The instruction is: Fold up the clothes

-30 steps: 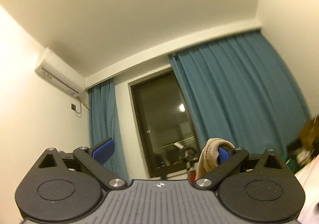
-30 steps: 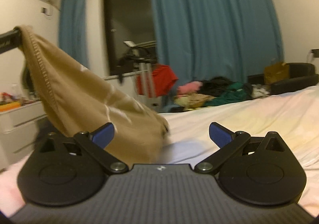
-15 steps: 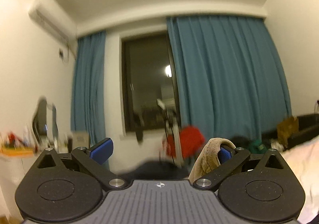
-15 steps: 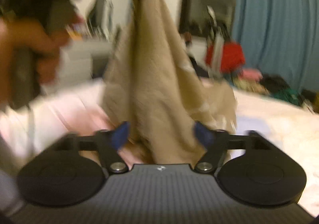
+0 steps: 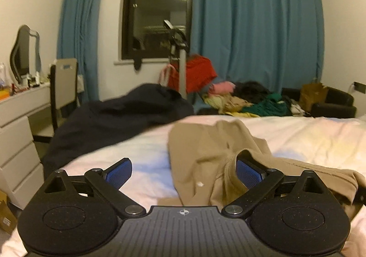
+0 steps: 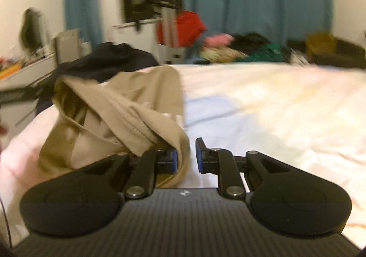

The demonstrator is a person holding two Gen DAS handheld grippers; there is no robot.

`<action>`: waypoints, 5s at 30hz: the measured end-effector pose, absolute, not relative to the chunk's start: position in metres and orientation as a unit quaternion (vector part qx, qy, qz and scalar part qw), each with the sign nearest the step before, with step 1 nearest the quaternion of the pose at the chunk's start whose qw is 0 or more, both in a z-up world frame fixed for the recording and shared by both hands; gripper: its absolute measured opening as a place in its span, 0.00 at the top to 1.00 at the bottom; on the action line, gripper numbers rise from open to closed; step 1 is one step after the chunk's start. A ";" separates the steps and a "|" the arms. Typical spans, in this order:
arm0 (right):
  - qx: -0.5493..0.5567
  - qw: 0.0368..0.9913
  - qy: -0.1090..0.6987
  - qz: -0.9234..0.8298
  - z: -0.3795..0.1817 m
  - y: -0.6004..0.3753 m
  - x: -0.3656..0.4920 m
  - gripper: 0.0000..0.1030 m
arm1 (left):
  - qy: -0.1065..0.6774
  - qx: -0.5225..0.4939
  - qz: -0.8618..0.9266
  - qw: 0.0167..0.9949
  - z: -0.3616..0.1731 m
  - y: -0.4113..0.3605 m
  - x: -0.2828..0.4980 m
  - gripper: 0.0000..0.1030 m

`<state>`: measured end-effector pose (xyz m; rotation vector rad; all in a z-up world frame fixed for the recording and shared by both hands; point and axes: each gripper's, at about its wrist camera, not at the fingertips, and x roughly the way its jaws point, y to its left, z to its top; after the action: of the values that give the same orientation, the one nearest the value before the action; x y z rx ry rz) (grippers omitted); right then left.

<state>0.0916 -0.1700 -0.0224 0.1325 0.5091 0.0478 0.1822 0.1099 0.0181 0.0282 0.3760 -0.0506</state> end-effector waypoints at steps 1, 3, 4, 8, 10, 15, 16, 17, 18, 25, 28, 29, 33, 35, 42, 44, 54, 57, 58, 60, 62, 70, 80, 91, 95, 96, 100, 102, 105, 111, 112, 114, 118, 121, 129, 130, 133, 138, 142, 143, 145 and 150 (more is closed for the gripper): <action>0.078 0.963 0.258 0.023 -0.026 -0.174 0.088 0.81 | 0.190 0.014 -0.028 0.981 0.014 0.108 0.181 0.04; 0.081 0.961 0.261 0.030 -0.027 -0.176 0.081 0.81 | 0.192 0.019 -0.026 0.981 0.010 0.102 0.176 0.04; 0.079 0.961 0.262 0.034 -0.028 -0.177 0.077 0.81 | 0.193 0.021 -0.025 0.981 0.007 0.099 0.174 0.04; 0.040 0.961 0.271 0.032 -0.028 -0.165 0.067 0.77 | 0.198 0.031 -0.022 0.979 -0.002 0.087 0.167 0.04; 0.033 0.958 0.282 0.033 -0.028 -0.166 0.071 0.61 | 0.201 0.035 -0.021 0.979 -0.006 0.081 0.163 0.04; 0.047 0.955 0.289 0.050 -0.027 -0.180 0.076 0.12 | 0.202 0.032 -0.021 0.979 -0.004 0.076 0.153 0.04; 0.056 0.954 0.288 0.061 -0.025 -0.182 0.076 0.12 | 0.201 0.032 -0.021 0.979 -0.003 0.076 0.152 0.04; 0.066 0.954 0.283 0.073 -0.023 -0.183 0.076 0.12 | 0.200 0.032 -0.021 0.979 -0.002 0.076 0.152 0.04; 0.075 0.955 0.274 0.087 -0.021 -0.183 0.076 0.12 | 0.199 0.031 -0.020 0.979 -0.001 0.075 0.151 0.04; 0.053 0.962 0.237 0.122 -0.022 -0.144 0.078 0.12 | 0.211 0.012 -0.031 0.977 -0.002 0.080 0.154 0.03; -0.006 0.961 0.251 0.114 -0.034 -0.118 0.086 0.14 | 0.214 0.013 -0.044 0.976 -0.005 0.079 0.156 0.04; -0.014 0.961 0.253 0.113 -0.036 -0.114 0.087 0.31 | 0.216 0.012 -0.050 0.975 -0.006 0.078 0.156 0.04; 0.005 0.965 0.240 0.103 -0.031 -0.120 0.082 0.79 | 0.223 -0.023 -0.097 0.970 -0.011 0.079 0.158 0.04; 0.030 0.969 0.226 0.096 -0.025 -0.131 0.076 0.81 | 0.230 -0.062 -0.143 0.961 -0.014 0.077 0.163 0.04; 0.109 0.974 0.186 0.072 -0.008 -0.165 0.059 0.81 | 0.258 -0.075 -0.198 0.942 -0.033 0.043 0.187 0.23; 0.123 0.973 0.184 0.066 -0.008 -0.172 0.059 0.81 | 0.281 -0.055 -0.181 0.941 -0.045 0.034 0.195 0.53; 0.167 0.967 0.182 0.059 -0.012 -0.193 0.063 0.80 | 0.193 -0.074 -0.164 0.964 -0.019 0.057 0.164 0.94; 0.153 0.971 0.172 0.067 -0.010 -0.187 0.060 0.77 | 0.147 -0.078 -0.180 0.970 -0.005 0.061 0.142 0.95; 0.144 0.972 0.172 0.070 -0.010 -0.183 0.060 0.73 | 0.129 -0.078 -0.188 0.971 -0.001 0.062 0.136 0.95; 0.127 0.974 0.172 0.076 -0.010 -0.175 0.059 0.53 | 0.102 -0.079 -0.198 0.972 0.007 0.063 0.125 0.95; 0.109 0.976 0.171 0.083 -0.010 -0.167 0.059 0.09 | 0.084 -0.085 -0.206 0.971 0.012 0.063 0.117 0.95; 0.043 0.978 0.195 0.063 -0.018 -0.137 0.067 0.11 | 0.042 -0.082 -0.221 0.971 0.019 0.062 0.096 0.95; 0.190 0.912 0.363 -0.016 -0.056 -0.191 0.096 0.11 | 0.055 -0.080 -0.146 0.984 0.012 0.064 0.094 0.96; 0.096 0.980 0.165 -0.063 -0.005 -0.182 0.056 0.20 | 0.025 -0.119 -0.148 0.982 0.021 0.092 0.077 0.96; 0.125 0.957 0.262 -0.017 -0.038 -0.179 0.083 0.72 | 0.068 -0.118 -0.153 0.979 0.013 0.092 0.085 0.96; 0.116 0.960 0.256 -0.016 -0.037 -0.174 0.083 0.81 | 0.077 -0.112 -0.154 0.979 0.010 0.090 0.086 0.96; 0.080 0.980 0.183 -0.011 -0.015 -0.167 0.064 0.92 | 0.113 -0.085 -0.162 0.977 0.003 0.086 0.091 0.96; 0.081 0.984 0.157 -0.008 -0.007 -0.168 0.056 0.92 | 0.151 -0.091 -0.171 0.969 -0.003 0.092 0.094 0.95; 0.089 0.987 0.132 -0.004 0.002 -0.173 0.046 0.92 | 0.196 -0.086 -0.172 0.962 -0.015 0.097 0.096 0.95; 0.110 0.986 0.123 0.013 0.009 -0.180 0.045 0.92 | 0.252 -0.017 -0.175 0.952 -0.037 0.074 0.110 0.83; 0.110 0.986 0.123 0.017 0.009 -0.182 0.043 0.92 | 0.255 0.002 -0.178 0.950 -0.041 0.069 0.111 0.79; 0.115 0.986 0.122 0.020 0.010 -0.184 0.042 0.92 | 0.268 0.047 -0.181 0.945 -0.051 0.055 0.111 0.72; 0.136 0.984 0.114 0.016 0.011 -0.192 0.041 0.92 | 0.288 0.140 -0.168 0.932 -0.071 0.026 0.110 0.67; 0.136 0.984 0.117 -0.001 0.008 -0.193 0.042 0.90 | 0.270 0.139 -0.128 0.944 -0.071 0.029 0.109 0.66; 0.078 0.984 0.147 -0.062 -0.015 -0.187 0.063 0.34 | 0.179 -0.009 0.016 0.984 -0.035 0.090 0.114 0.49; 0.066 0.984 0.154 -0.067 -0.019 -0.184 0.067 0.22 | 0.173 -0.025 0.026 0.984 -0.033 0.097 0.113 0.49; 0.044 0.978 0.191 -0.068 -0.030 -0.175 0.075 0.19 | 0.156 -0.043 0.042 0.986 -0.028 0.108 0.103 0.49; 0.053 0.975 0.201 -0.082 -0.025 -0.172 0.076 0.19 | 0.120 -0.048 0.044 0.991 -0.007 0.103 0.080 0.48; 0.089 0.987 0.114 -0.076 0.051 -0.188 0.056 0.19 | 0.057 -0.073 0.039 0.995 0.048 0.097 0.061 0.44; 0.082 0.989 0.095 -0.076 0.077 -0.188 0.053 0.19 | 0.043 -0.078 0.035 0.995 0.067 0.096 0.059 0.44; 0.048 0.994 0.049 -0.081 0.131 -0.185 0.045 0.19 | 0.012 -0.066 0.027 0.997 0.111 0.091 0.057 0.44; 0.019 0.996 -0.035 -0.076 0.262 -0.185 0.019 0.19 | -0.047 -0.026 0.007 0.999 0.228 0.083 0.050 0.42</action>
<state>0.0189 -0.1849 0.2619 0.0385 -0.0697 -0.1519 0.0500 0.0826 0.2275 -0.0520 -0.0940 0.0131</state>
